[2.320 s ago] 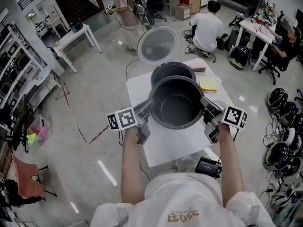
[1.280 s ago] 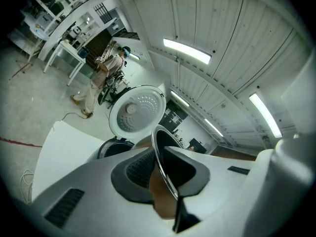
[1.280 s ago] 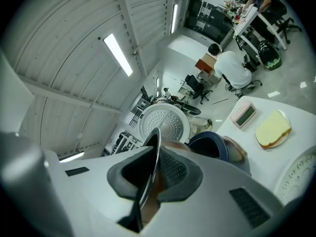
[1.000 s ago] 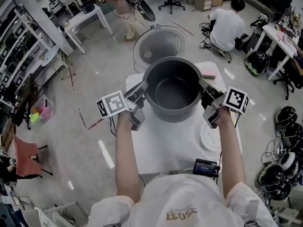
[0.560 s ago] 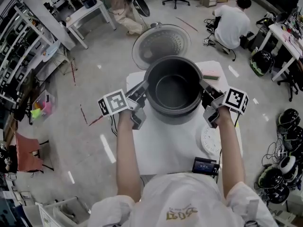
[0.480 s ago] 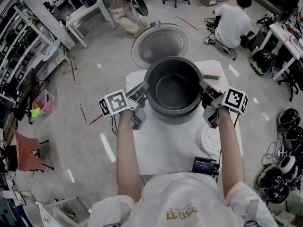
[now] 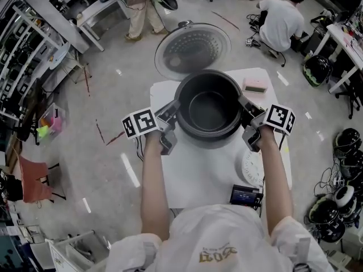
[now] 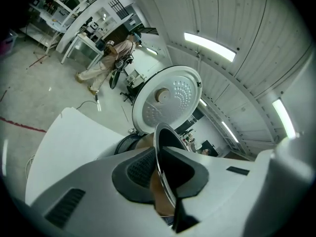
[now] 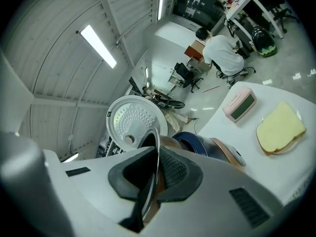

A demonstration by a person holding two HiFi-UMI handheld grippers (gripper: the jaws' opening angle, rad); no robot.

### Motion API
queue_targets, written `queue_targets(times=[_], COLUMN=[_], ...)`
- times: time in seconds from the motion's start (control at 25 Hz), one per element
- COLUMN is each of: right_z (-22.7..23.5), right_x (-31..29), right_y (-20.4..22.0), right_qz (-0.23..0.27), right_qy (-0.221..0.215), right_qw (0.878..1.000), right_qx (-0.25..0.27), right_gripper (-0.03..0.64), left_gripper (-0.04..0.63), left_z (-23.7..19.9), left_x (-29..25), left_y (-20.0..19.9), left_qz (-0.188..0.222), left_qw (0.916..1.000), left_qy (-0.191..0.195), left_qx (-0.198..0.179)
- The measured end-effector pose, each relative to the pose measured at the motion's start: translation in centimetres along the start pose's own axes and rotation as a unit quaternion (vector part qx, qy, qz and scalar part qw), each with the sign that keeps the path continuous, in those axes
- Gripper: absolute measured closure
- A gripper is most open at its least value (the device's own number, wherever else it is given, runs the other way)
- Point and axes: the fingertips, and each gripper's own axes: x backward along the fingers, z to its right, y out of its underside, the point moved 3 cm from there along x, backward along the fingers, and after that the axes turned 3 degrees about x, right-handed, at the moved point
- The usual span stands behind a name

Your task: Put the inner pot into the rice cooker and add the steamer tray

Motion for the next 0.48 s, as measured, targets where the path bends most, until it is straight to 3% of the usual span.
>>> queue_targets(times=[0.48], right_z=[2.3], right_x=[-1.9], right_y=[1.0], right_qz=[-0.032], right_qy=[0.060], right_qw=[0.997], right_qx=[0.042], right_gripper=[0.588], left_gripper=[0.538], left_z=[-3.0], left_x=[-1.3], left_y=[0.9], left_qz=[-0.033], left_qw=[0.9986], left_qy=[-0.042], left_qx=[0.005])
